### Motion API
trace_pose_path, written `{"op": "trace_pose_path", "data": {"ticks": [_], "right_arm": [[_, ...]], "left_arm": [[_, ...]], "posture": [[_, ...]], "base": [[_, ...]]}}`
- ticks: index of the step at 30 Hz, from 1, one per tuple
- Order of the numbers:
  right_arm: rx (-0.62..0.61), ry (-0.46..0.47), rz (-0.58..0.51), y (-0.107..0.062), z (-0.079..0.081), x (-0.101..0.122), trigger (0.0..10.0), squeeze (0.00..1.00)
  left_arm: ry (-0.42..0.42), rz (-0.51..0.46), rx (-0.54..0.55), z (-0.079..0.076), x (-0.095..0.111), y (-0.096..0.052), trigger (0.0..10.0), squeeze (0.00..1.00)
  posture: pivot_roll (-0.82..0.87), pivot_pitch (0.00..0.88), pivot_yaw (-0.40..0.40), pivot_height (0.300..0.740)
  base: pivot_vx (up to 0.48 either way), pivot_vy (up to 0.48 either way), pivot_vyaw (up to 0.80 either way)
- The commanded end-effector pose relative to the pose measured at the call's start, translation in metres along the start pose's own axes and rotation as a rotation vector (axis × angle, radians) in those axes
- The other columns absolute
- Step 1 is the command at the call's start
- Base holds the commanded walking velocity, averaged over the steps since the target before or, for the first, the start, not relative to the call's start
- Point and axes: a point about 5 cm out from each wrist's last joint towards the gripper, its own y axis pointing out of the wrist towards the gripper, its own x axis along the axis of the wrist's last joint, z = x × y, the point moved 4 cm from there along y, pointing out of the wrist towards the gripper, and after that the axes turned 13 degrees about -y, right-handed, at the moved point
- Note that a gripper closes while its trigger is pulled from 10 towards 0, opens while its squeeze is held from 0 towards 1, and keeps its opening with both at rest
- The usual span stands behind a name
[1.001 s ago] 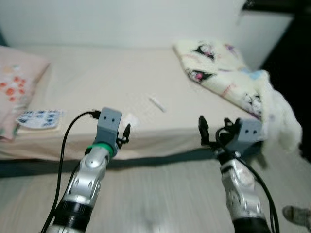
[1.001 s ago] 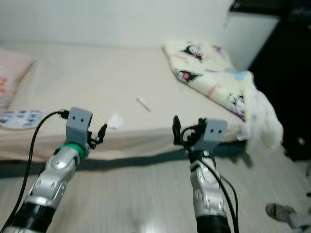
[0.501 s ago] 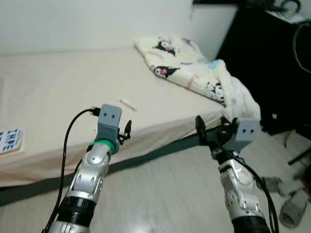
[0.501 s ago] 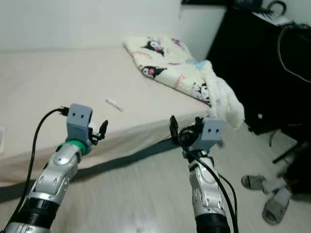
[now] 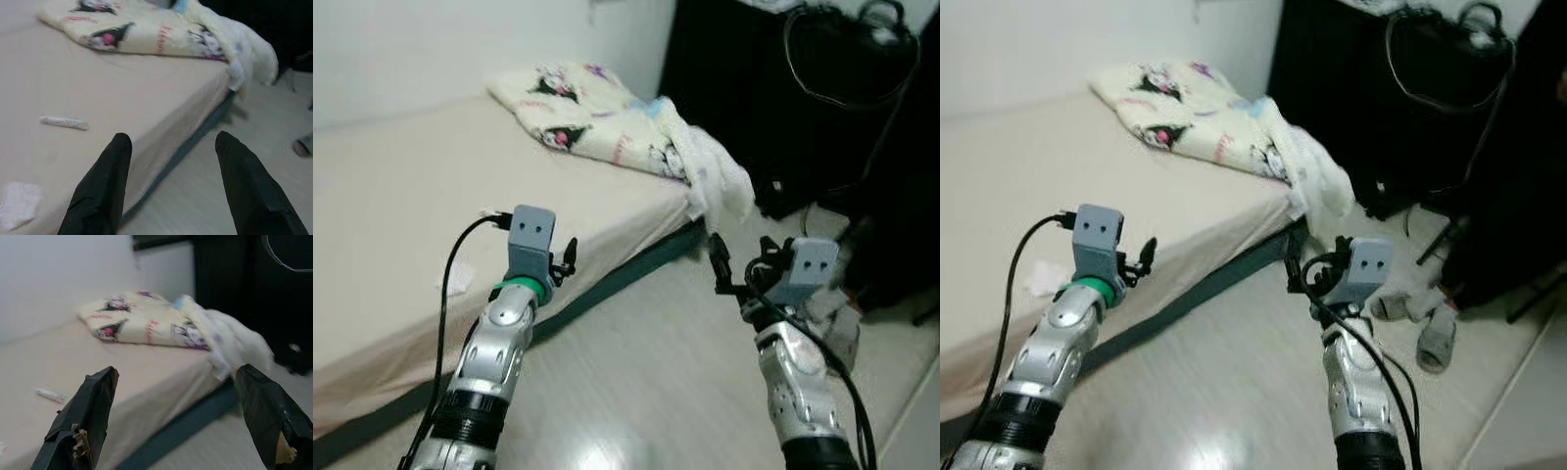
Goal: Clean up the room
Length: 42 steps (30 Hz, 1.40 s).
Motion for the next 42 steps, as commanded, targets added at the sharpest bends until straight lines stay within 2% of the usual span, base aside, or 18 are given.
{"op": "trace_pose_path", "data": {"ticks": [1,7,9,10,12,13,15,17,18,21,25,28,39,42], "right_arm": [[-0.014,-0.003,-0.010,-0.001,-0.004,0.002,10.0,0.00],[-0.012,-0.008,-0.012,0.000,-0.003,0.003,10.0,0.00],[0.004,-0.076,-0.031,0.001,-0.004,0.007,10.0,0.00],[0.004,-0.076,-0.031,0.001,-0.004,0.007,10.0,0.00],[0.004,-0.118,-0.045,0.001,-0.006,0.010,10.0,0.00],[0.004,-0.118,-0.045,0.001,-0.006,0.010,10.0,0.00],[-0.003,-0.214,-0.064,0.002,-0.014,0.015,10.0,0.00],[-0.003,-0.214,-0.064,0.002,-0.014,0.015,10.0,0.00],[-0.009,-0.263,-0.065,0.002,-0.021,0.016,10.0,0.00],[-0.033,-0.253,-0.059,0.001,-0.030,0.016,10.0,0.00],[-0.041,-0.218,-0.055,0.000,-0.032,0.016,10.0,0.00],[-0.038,-0.150,-0.056,0.001,-0.022,0.015,10.0,0.00],[-0.053,-0.107,-0.053,0.001,-0.019,0.012,10.0,0.00],[-0.040,-0.114,-0.059,0.001,-0.015,0.013,10.0,0.00]], "left_arm": [[0.005,0.016,-0.011,-0.004,-0.006,-0.001,10.0,0.00],[0.046,0.017,-0.002,0.001,-0.008,-0.002,10.0,0.00],[0.125,0.006,0.001,0.009,-0.011,-0.005,10.0,0.00],[0.125,0.006,0.001,0.009,-0.011,-0.005,10.0,0.00],[0.179,0.007,0.003,0.016,-0.015,-0.009,10.0,0.00],[0.179,0.007,0.003,0.016,-0.015,-0.009,10.0,0.00],[0.226,0.019,0.000,0.024,-0.020,-0.014,10.0,0.00],[0.226,0.019,0.000,0.024,-0.020,-0.014,10.0,0.00],[0.243,0.030,-0.001,0.029,-0.024,-0.017,10.0,0.00],[0.245,0.036,0.001,0.031,-0.026,-0.019,10.0,0.00],[0.239,0.028,0.001,0.029,-0.025,-0.019,10.0,0.00],[0.214,-0.007,-0.023,0.015,-0.018,-0.014,10.0,0.00],[0.205,-0.037,-0.052,0.005,-0.013,-0.012,10.0,0.00],[0.210,-0.054,-0.047,0.005,-0.011,-0.011,10.0,0.00]], "posture": [[0.01,0.038,-0.003,0.740],[0.01,0.042,-0.002,0.740],[0.01,0.042,-0.002,0.740],[0.01,0.042,-0.002,0.740],[0.02,0.048,-0.001,0.740],[0.02,0.048,-0.001,0.740],[0.02,0.048,-0.001,0.740],[0.02,0.048,-0.001,0.740],[0.02,0.053,0.006,0.740],[0.02,0.053,0.006,0.740],[0.02,0.053,0.006,0.740],[0.02,0.057,0.005,0.740],[0.02,0.058,0.008,0.740],[0.02,0.058,0.008,0.740]], "base": [[0.000,0.000,-0.79],[0.000,0.000,-0.79],[0.000,0.000,-0.79],[0.000,0.000,-0.79],[0.000,0.000,-0.79],[0.000,0.000,-0.79],[0.000,0.000,-0.79],[0.000,0.000,-0.79],[0.000,0.000,-0.79],[0.000,0.000,-0.79],[0.000,0.000,-0.79],[0.000,0.000,-0.79],[0.000,0.000,-0.78],[0.000,0.000,0.00]]}}
